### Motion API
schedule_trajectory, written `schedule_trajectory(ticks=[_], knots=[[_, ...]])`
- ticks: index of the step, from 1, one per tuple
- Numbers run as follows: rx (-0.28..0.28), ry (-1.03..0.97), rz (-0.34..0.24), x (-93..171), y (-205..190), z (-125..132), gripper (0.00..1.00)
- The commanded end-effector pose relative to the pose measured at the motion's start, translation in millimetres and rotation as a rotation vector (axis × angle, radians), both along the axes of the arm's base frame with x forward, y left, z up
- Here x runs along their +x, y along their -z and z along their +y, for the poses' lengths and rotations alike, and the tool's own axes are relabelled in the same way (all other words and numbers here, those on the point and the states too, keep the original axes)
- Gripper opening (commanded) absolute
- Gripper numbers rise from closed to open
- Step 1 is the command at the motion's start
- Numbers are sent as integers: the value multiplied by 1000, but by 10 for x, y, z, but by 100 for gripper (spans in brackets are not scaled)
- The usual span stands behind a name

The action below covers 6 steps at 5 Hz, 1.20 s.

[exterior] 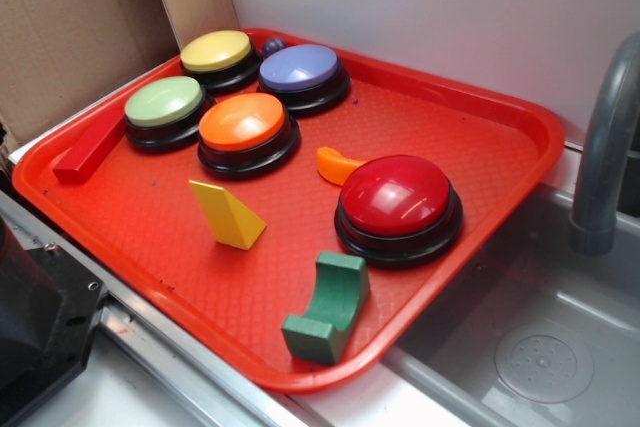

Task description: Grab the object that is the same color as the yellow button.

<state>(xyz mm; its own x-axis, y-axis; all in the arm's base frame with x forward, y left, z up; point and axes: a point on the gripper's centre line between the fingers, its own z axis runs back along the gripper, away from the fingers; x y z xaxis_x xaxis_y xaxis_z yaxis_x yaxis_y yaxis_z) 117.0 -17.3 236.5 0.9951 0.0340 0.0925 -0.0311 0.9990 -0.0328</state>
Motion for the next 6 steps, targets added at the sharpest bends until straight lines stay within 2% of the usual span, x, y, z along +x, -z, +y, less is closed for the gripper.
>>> schedule_trajectory(ticks=[1, 2, 3, 4, 5, 6], knots=[[0, 0, 0, 0, 0, 0, 100], [61, 192, -13, 109, 141, -104, 100], [64, 429, -16, 259, 353, -177, 100], [88, 655, -80, 364, 505, -260, 100], [51, 902, -145, 446, 745, -302, 100], [79, 1082, -159, 498, 998, -370, 100]])
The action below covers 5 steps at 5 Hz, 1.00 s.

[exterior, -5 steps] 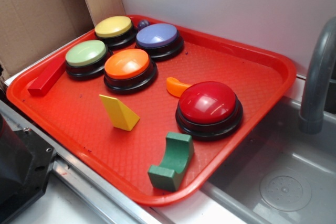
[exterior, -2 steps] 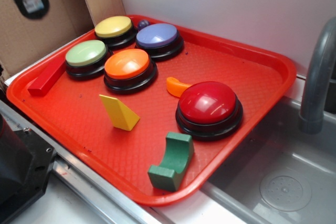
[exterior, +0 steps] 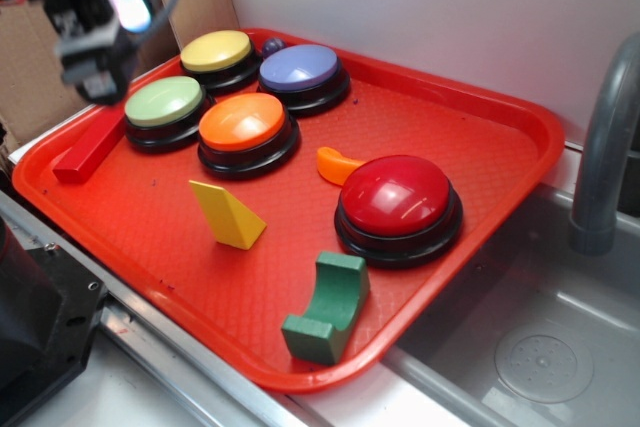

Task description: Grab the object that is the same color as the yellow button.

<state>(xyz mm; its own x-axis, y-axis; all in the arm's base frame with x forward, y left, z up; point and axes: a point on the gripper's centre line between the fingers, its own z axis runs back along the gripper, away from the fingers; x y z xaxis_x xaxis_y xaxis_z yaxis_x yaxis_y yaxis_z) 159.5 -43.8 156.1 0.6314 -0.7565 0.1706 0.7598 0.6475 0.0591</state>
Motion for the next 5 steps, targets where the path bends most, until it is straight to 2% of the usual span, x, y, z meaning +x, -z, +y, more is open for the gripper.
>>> schedule_trajectory(ticks=[1, 2, 3, 4, 5], knots=[[-36, 324, -40, 113, 478, -132, 100], [-6, 359, 8, 149, 688, -183, 100], [28, 368, 27, 175, 886, -204, 100], [24, 368, 49, 188, 1049, -186, 100], [50, 368, 74, 212, 1163, -176, 100]])
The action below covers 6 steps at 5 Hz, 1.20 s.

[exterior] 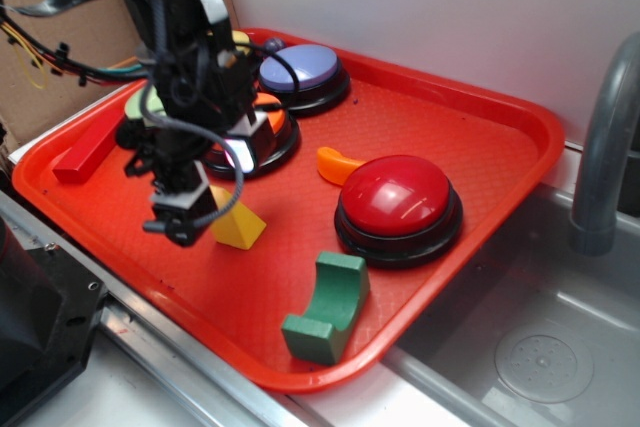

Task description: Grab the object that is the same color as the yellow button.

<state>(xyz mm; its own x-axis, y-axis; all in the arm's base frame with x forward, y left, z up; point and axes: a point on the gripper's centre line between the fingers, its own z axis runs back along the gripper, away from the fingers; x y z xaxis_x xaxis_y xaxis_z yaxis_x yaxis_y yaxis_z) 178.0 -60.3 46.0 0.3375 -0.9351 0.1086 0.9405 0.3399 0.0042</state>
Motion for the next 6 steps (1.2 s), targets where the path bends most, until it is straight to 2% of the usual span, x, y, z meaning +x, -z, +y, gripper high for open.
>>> schedule_trajectory(ticks=[1, 3, 4, 5, 6], knots=[[27, 9, -18, 45, 103, 24, 0], [16, -16, -36, 62, 15, 44, 0], [6, -68, -4, 106, -74, 74, 0], [-11, -261, 28, 151, -300, 89, 0], [12, -512, 53, 158, -599, 70, 0]])
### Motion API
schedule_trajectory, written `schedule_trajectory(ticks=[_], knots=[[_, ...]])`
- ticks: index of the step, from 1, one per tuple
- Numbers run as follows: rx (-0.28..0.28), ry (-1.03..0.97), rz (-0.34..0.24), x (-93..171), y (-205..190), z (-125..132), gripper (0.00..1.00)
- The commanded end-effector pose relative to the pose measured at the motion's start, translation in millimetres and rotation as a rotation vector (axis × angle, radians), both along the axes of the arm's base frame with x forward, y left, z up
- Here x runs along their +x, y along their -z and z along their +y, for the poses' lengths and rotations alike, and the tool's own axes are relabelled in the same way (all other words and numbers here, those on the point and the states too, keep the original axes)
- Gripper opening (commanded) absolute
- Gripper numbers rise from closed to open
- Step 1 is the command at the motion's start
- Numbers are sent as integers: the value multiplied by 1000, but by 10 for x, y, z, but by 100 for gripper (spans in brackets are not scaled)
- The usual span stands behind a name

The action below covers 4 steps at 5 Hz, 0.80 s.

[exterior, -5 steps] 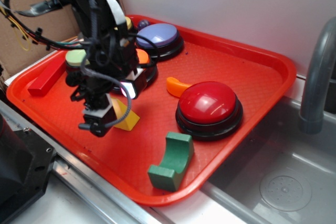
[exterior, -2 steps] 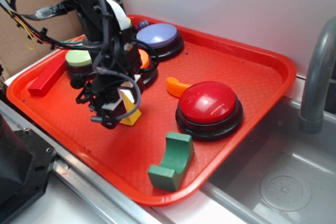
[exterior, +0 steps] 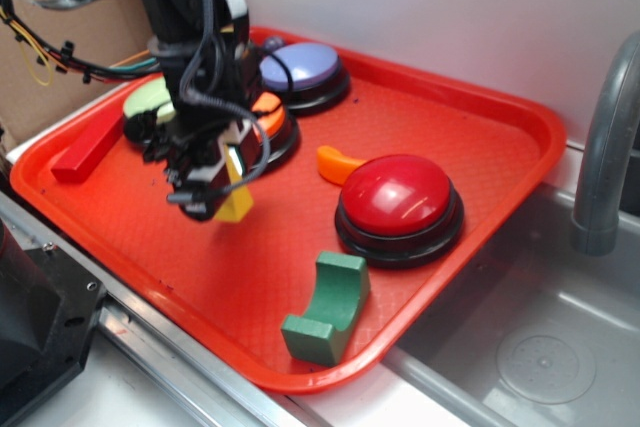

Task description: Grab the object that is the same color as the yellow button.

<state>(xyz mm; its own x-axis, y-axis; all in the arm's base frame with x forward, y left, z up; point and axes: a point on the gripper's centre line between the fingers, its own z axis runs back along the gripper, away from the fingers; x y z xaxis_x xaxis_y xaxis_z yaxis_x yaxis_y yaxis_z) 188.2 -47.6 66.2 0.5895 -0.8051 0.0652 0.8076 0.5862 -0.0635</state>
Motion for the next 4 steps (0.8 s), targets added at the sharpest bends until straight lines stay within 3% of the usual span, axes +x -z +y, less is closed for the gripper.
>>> schedule_trajectory(ticks=[1, 2, 3, 4], knots=[[44, -481, -17, 93, -721, -69, 0], [81, -731, -28, 104, -969, 21, 0], [46, -946, -36, 98, -1141, 113, 0], [85, -1052, -52, 81, -1135, 181, 0]])
